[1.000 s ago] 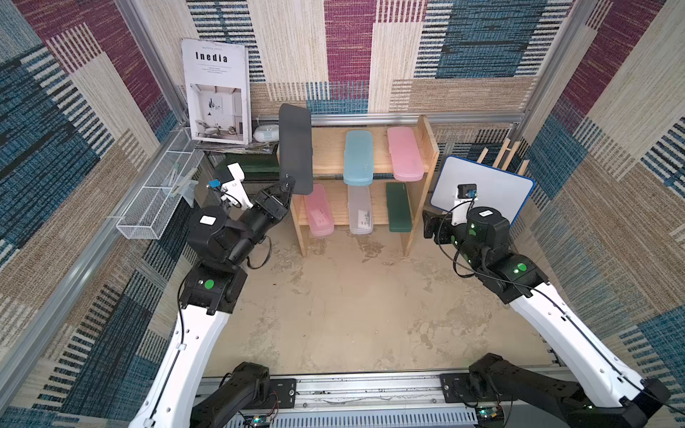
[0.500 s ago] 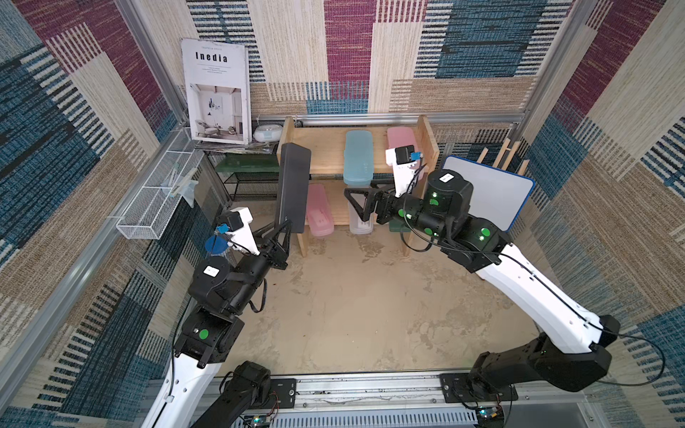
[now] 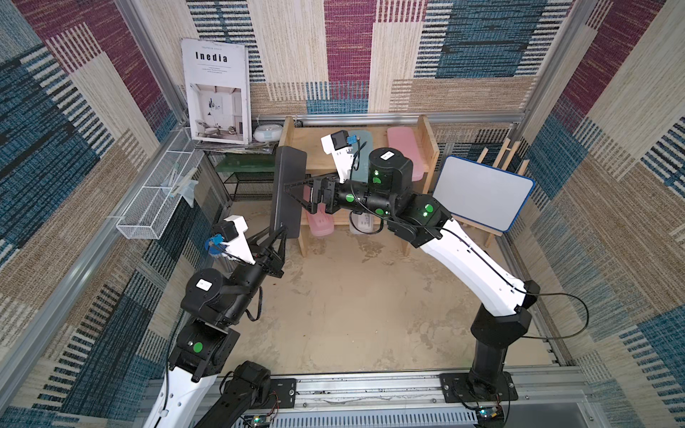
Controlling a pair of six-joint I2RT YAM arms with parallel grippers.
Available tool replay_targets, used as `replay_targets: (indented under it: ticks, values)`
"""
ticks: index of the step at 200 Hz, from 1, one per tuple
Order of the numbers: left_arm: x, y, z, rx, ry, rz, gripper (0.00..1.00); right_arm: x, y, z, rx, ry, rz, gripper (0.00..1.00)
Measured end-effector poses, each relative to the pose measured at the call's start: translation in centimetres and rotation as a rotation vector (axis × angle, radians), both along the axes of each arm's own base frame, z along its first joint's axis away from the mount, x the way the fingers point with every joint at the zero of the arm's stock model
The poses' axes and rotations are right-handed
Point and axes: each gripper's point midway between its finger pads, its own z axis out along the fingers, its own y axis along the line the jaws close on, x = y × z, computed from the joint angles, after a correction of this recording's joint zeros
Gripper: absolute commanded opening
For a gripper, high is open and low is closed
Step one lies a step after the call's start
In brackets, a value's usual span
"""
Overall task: Remove the pencil cases from the shelf
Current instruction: Pick up the pencil case from the shelf, then place the pencil case at the center of the board.
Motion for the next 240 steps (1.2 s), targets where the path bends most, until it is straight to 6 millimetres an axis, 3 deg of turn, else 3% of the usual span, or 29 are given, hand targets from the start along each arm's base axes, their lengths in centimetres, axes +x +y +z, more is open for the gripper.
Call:
replay_targets:
  ticks: [76, 107, 147, 155, 180, 194, 222, 240]
  values:
    - [-0.6, 0.2, -0.2, 0.001, 0.002, 0.000, 0.10, -0.4, 2.7, -3.1, -0.048, 0.085, 0.013, 1.00]
    - [-0.8, 0.3, -0.6, 0.002, 0.007, 0.000, 0.11, -0.5, 3.1, -3.1, -0.048, 0.097, 0.008, 0.83]
    - [-0.9, 0.3, -0.9, 0.004, 0.012, 0.000, 0.13, -0.3, 3.0, -3.7, -0.065, 0.114, -0.015, 0.76]
    - [-0.9, 0.3, -0.9, 0.003, 0.013, 0.000, 0.18, -0.3, 3.1, -3.7, -0.066, 0.113, -0.020, 0.73]
    - [-0.8, 0.3, -1.2, 0.006, 0.022, 0.001, 0.59, -0.2, 3.0, -4.0, -0.082, 0.111, -0.044, 0.70]
    - [-0.8, 0.4, -1.2, 0.009, 0.019, 0.006, 0.73, -0.1, 2.6, -4.7, -0.124, 0.101, -0.076, 0.69]
    - [-1.2, 1.8, -0.6, -0.005, 0.017, 0.072, 0.82, -0.8, 0.7, -5.4, -0.221, 0.044, -0.127, 0.67]
    - [-1.2, 3.2, 0.0, -0.011, 0.030, 0.149, 0.83, -1.8, -2.0, -7.1, -0.321, 0.003, -0.181, 0.67]
